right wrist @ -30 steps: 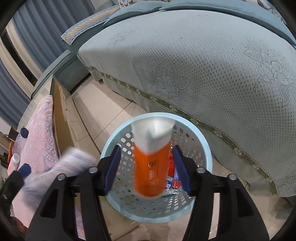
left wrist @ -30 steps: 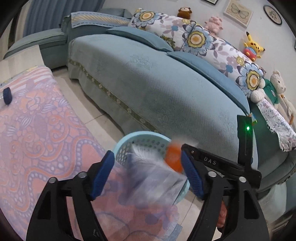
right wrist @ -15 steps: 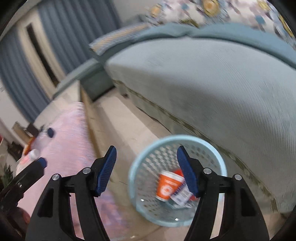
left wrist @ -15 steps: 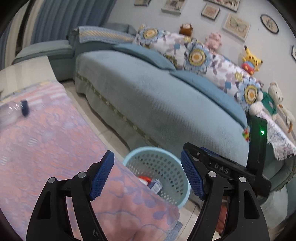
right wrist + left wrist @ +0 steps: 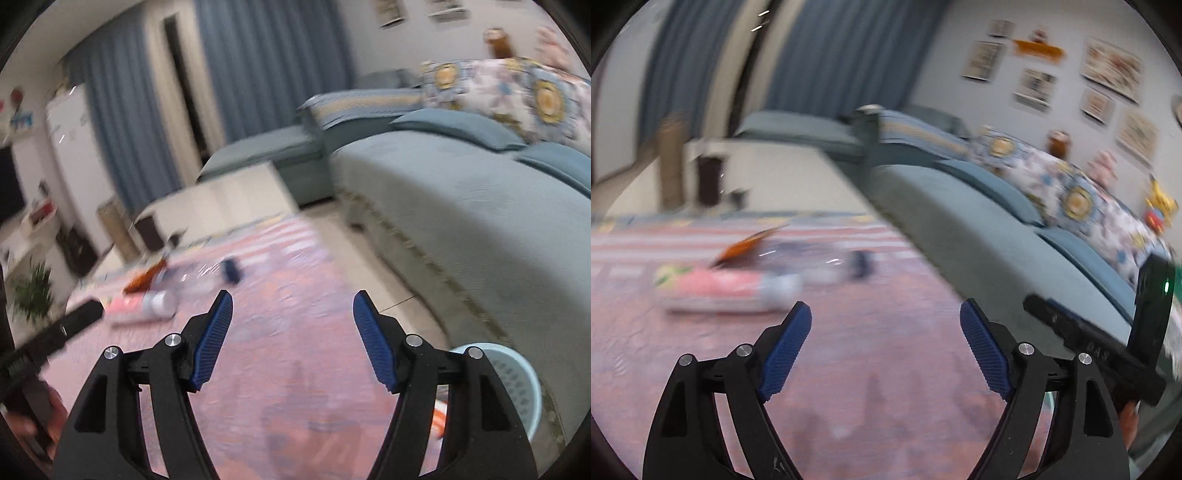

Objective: Collect trash
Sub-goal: 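Grasp the pink yogurt bottle with the left tool and lift it, then grasp the clear plastic bottle by its body with the right tool, then carry both bottles over the blue basket and open both tools to drop them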

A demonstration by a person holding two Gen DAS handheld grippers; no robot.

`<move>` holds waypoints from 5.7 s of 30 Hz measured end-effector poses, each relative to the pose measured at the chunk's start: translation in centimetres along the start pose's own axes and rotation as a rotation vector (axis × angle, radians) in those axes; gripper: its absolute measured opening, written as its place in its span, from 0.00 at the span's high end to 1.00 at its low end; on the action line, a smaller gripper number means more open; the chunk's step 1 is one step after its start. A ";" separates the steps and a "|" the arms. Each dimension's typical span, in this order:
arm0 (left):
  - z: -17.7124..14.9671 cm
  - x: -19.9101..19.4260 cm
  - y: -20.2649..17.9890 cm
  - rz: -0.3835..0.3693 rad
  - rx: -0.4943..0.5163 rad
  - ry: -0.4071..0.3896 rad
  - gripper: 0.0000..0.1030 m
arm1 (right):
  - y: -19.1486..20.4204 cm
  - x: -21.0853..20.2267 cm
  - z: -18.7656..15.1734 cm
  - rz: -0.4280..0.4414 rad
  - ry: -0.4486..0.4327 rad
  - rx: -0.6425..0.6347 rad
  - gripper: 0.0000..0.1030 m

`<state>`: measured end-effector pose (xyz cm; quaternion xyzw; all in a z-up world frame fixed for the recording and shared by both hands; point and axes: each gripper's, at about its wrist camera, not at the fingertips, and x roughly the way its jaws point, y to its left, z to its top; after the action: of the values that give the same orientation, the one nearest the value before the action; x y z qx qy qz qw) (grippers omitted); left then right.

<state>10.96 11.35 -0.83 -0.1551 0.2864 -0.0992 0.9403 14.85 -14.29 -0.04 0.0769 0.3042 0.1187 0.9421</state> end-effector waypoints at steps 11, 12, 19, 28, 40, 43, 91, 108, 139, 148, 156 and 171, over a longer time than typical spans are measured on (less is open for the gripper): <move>1.6 1.9 15.1 0.270 -0.142 0.025 0.21 | 7.0 8.8 -4.7 0.011 0.201 -0.170 0.75; 1.6 2.2 16.0 0.301 -0.160 0.030 0.21 | 7.1 8.9 -4.7 0.013 0.206 -0.172 0.75; 1.9 3.9 20.1 0.224 -0.256 0.041 0.23 | 7.3 9.3 -5.4 0.019 0.244 -0.195 0.75; -0.3 3.5 15.0 0.088 -0.148 0.116 0.25 | 5.9 9.7 -5.2 0.040 0.263 -0.127 0.74; -4.3 -0.4 6.1 -0.079 0.032 0.230 0.24 | 4.4 9.5 -4.8 0.071 0.251 -0.051 0.71; -2.5 0.8 5.8 0.081 0.080 0.188 0.22 | 4.3 9.5 -4.8 0.067 0.249 -0.047 0.67; -2.4 0.9 13.9 0.267 -0.244 0.051 0.55 | 13.5 18.4 0.8 0.249 0.339 -0.136 0.27; -2.6 0.4 13.1 0.239 -0.230 0.047 0.55 | 12.1 16.0 -2.6 0.139 0.376 -0.167 0.49; -5.5 8.6 -24.0 -0.377 0.150 0.275 0.55 | -22.6 -7.1 -7.7 -0.259 0.247 0.332 0.48; -10.1 14.1 -26.6 -0.360 0.180 0.374 0.33 | -28.0 -4.9 -11.5 -0.307 0.336 0.458 0.43; -10.0 12.3 -24.0 -0.325 0.155 0.338 0.33 | -26.5 -6.7 -12.2 -0.265 0.302 0.410 0.43; -6.5 3.7 -17.7 -0.251 0.166 0.183 0.33 | -14.0 -11.8 -6.5 -0.196 0.072 0.083 0.40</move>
<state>8.51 -7.71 -1.65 -0.1016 0.3398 -0.2529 0.9002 4.25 -30.48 -1.77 0.0813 0.3486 0.0159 0.9336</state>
